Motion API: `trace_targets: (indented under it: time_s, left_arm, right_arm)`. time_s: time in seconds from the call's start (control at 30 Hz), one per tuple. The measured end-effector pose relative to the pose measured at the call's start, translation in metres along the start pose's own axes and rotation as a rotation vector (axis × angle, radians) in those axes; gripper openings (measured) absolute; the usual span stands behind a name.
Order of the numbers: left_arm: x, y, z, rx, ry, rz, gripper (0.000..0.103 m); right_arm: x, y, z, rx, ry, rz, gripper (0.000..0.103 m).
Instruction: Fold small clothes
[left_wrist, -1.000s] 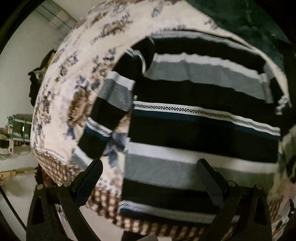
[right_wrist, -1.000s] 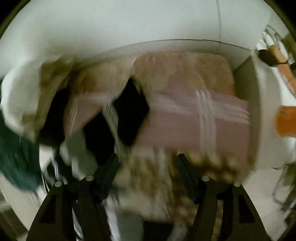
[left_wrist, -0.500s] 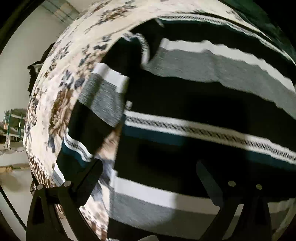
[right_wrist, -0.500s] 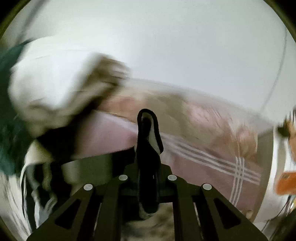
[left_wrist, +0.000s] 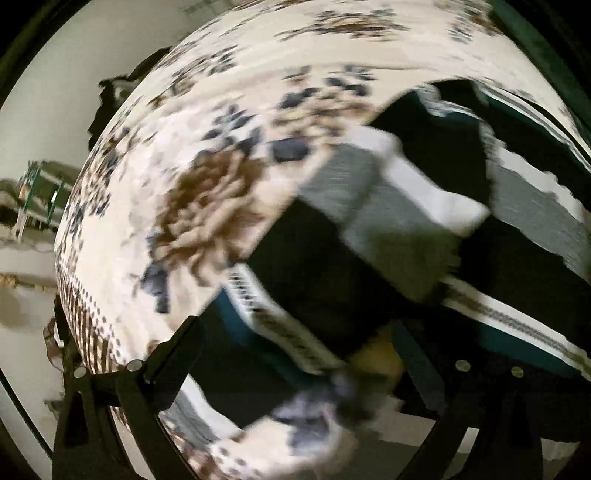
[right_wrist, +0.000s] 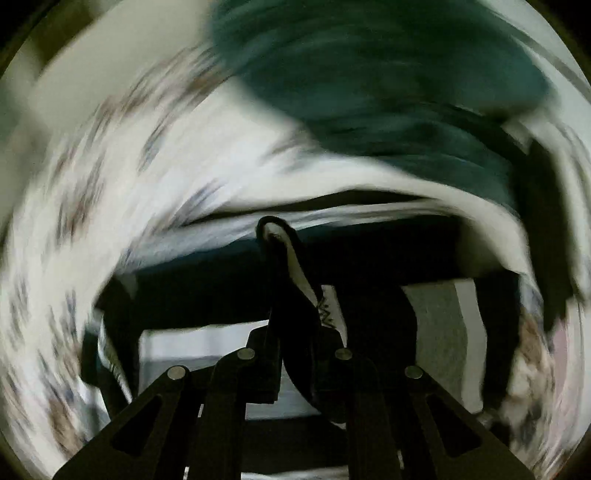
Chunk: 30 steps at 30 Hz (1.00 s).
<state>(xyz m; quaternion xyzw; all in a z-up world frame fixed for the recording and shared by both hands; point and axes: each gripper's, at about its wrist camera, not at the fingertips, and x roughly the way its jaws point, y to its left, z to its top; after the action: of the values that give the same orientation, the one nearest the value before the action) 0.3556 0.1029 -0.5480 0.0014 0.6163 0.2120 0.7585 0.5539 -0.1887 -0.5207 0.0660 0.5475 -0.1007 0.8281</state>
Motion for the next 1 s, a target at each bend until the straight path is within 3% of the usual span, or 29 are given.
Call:
trace_targets:
  time_s: [0.07,0.17,0.23,0.33,0.4,0.47,0.53,0.57,0.6,0.63,0.7,0.83,0.9,1.0]
  left_arm:
    - [0.009,0.019,0.002,-0.024,0.007,0.005,0.103]
    - [0.022,0.043,0.004,-0.050,0.019,0.006,0.103]
    - [0.031,0.055,0.007,-0.063,0.028,0.000,0.103]
    - [0.039,0.067,0.009,-0.073,0.033,-0.016,0.103]
    - [0.040,0.074,0.010,-0.078,0.030,-0.030,0.103]
    - [0.039,0.085,0.010,-0.080,0.031,-0.061,0.103]
    - [0.035,0.101,0.007,-0.097,0.037,-0.091,0.103]
    - [0.031,0.117,0.002,-0.122,0.040,-0.113,0.103]
    - [0.029,0.134,-0.003,-0.152,0.045,-0.121,0.103]
    - [0.027,0.147,-0.007,-0.178,0.053,-0.127,0.103]
    - [0.025,0.185,-0.025,-0.260,0.078,-0.154,0.103]
    - [0.042,0.238,-0.070,-0.434,0.176,-0.229,0.103]
    - [0.060,0.241,-0.089,-0.499,0.250,-0.309,0.103]
    - [0.088,0.226,-0.099,-0.584,0.289,-0.489,0.103]
  right_arm:
    - [0.020,0.072,-0.013,-0.138,0.026,-0.017,0.011]
    - [0.032,0.146,-0.034,-0.255,0.014,-0.038,0.011]
    - [0.044,0.176,-0.045,-0.297,0.031,-0.049,0.011]
    - [0.043,0.189,-0.060,-0.321,0.066,-0.063,0.011]
    - [0.035,0.185,-0.070,-0.320,0.079,-0.056,0.012]
    - [0.028,0.175,-0.071,-0.315,0.120,0.011,0.019]
    - [0.018,0.154,-0.069,-0.259,0.187,0.136,0.045]
    - [0.012,0.135,-0.070,-0.195,0.223,0.231,0.053]
    - [0.007,0.120,-0.072,-0.155,0.236,0.267,0.065]
    - [0.001,0.105,-0.075,-0.121,0.244,0.290,0.068]
    - [-0.011,0.068,-0.089,-0.064,0.265,0.316,0.068]
    - [-0.018,0.012,-0.129,0.020,0.338,0.259,0.068]
    - [-0.016,-0.012,-0.153,0.066,0.380,0.225,0.068]
    - [-0.005,-0.032,-0.183,0.132,0.436,0.195,0.068]
